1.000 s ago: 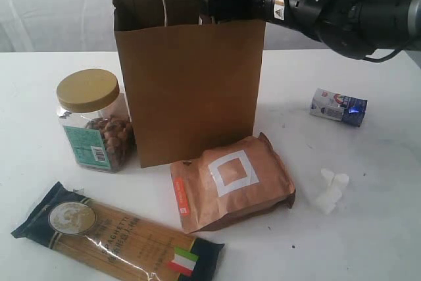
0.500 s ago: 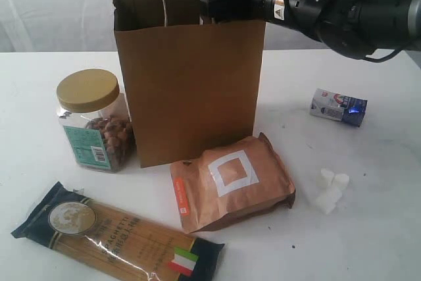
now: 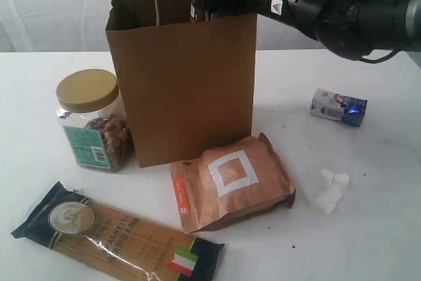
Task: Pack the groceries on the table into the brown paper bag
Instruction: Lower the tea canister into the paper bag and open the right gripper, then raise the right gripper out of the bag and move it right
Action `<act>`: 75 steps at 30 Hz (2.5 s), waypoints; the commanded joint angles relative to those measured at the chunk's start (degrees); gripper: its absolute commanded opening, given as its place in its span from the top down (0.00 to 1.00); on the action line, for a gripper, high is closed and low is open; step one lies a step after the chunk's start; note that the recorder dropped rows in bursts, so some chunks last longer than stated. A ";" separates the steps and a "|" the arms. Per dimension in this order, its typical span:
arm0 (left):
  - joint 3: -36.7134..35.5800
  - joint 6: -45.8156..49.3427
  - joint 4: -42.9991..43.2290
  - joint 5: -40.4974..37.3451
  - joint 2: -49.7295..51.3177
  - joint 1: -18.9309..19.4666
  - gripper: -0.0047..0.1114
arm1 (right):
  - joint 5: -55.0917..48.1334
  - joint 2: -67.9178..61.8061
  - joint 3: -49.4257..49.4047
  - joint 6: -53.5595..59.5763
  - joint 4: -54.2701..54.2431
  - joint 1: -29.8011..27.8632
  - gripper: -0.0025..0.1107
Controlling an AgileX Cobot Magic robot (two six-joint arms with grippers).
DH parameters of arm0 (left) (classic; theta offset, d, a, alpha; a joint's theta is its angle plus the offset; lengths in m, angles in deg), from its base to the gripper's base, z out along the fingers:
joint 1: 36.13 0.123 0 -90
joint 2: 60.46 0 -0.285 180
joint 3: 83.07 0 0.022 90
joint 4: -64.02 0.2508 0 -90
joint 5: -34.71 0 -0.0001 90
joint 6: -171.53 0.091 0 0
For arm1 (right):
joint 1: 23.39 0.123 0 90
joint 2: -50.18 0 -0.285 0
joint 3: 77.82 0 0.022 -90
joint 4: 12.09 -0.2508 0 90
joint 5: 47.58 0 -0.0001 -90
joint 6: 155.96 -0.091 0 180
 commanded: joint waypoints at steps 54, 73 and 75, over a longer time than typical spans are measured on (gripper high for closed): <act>-0.24 -0.10 -0.67 -0.36 -0.37 -0.44 0.96 | -73.33 13.92 -0.22 40.55 -13.54 -12.19 0.98; -0.24 -0.10 -0.67 -0.36 -0.37 -0.44 0.96 | -25.57 -5.65 -6.05 52.17 -14.65 -21.38 0.98; -0.24 -0.10 -0.67 -0.36 -0.37 -0.44 0.96 | -14.70 -6.50 -7.62 46.33 -10.09 -23.55 0.98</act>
